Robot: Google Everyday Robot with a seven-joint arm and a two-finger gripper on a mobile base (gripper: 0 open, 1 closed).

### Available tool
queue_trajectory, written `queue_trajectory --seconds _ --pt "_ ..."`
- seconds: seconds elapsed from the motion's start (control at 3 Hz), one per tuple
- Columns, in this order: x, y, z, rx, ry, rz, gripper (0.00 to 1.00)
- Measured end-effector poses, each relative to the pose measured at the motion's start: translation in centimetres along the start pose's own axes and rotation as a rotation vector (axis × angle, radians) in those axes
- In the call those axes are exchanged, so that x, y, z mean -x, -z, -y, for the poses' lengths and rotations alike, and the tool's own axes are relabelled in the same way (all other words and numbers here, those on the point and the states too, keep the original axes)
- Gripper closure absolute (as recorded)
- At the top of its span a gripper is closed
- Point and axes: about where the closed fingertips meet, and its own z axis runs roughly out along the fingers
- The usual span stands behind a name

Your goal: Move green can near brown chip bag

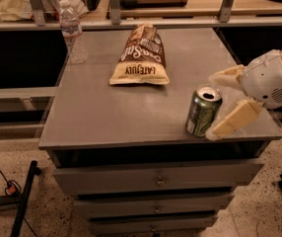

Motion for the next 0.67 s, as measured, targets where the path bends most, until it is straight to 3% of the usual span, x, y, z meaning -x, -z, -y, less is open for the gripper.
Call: queue_trajectory --seconds 0.33,0.67 --pt "1.2 -1.7 -0.2 0.027 0.017 0.072 0.40" --pt "2.8 -3.0 -0.2 0.044 0.039 0.104 0.64"
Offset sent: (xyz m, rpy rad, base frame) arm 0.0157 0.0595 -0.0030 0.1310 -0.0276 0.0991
